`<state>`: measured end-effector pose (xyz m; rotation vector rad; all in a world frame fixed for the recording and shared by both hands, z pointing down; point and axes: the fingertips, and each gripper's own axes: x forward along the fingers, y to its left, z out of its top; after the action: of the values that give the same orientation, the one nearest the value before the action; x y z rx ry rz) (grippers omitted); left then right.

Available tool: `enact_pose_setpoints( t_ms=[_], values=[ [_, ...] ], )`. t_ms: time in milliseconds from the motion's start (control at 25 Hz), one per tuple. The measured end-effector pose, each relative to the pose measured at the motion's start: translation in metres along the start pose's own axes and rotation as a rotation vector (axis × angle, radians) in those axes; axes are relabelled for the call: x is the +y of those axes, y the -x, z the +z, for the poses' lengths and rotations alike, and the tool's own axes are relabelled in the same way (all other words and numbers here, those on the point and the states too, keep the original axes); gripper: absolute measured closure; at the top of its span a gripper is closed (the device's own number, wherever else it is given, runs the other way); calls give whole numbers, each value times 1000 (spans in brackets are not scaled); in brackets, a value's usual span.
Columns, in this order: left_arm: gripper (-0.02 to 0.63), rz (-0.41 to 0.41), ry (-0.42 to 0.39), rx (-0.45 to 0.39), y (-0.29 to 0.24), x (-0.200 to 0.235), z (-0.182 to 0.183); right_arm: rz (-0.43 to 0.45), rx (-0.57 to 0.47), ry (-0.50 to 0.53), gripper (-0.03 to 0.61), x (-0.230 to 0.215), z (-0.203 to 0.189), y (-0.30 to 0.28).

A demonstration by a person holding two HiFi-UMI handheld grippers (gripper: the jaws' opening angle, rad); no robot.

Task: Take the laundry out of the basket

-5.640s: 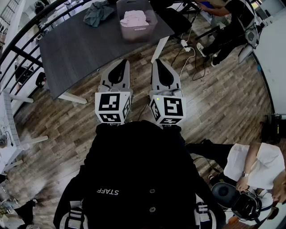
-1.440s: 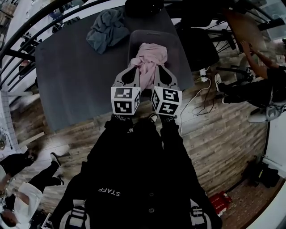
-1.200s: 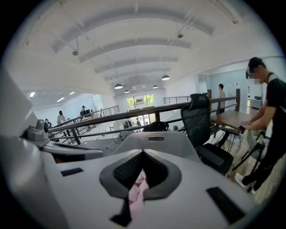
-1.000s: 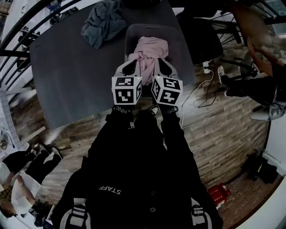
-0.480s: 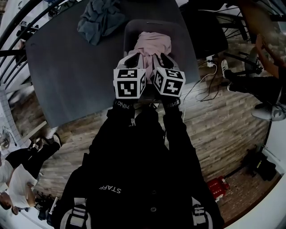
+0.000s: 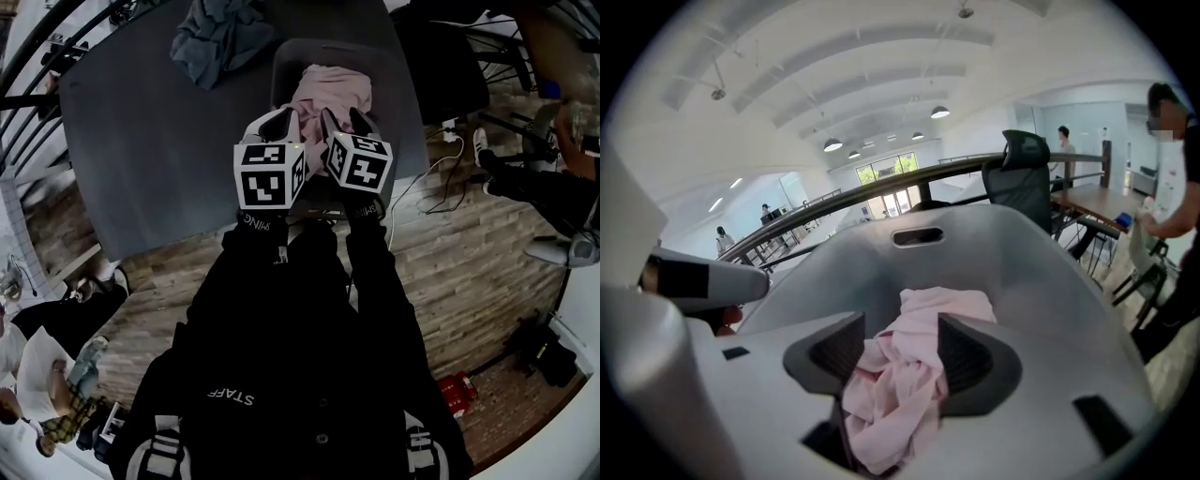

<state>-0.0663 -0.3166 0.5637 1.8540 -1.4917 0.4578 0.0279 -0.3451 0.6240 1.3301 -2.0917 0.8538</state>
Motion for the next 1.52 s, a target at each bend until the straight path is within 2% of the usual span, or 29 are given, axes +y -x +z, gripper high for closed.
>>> enact_pose_setpoints(
  t_ms=[240, 640, 920, 1120, 1320, 1520],
  values=[
    [612, -6, 5, -1, -3, 3, 2, -7, 66, -12, 244, -10, -15, -28],
    [612, -15, -4, 28, -15, -4, 2, -40, 178, -41, 178, -33, -47, -63],
    [612, -13, 9, 32, -17, -2, 3, -41, 263, -58, 109, -40, -70, -85],
    [612, -12, 12, 31, -17, -1, 4, -56, 295, -47, 97, -45, -80, -102],
    [612, -18, 7, 27, -16, -2, 4, -106, 319, -29, 97, -49, -87, -117],
    [612, -21, 16, 17, -16, 1, 5, -158, 349, 34, 98, -53, -95, -134]
  ],
)
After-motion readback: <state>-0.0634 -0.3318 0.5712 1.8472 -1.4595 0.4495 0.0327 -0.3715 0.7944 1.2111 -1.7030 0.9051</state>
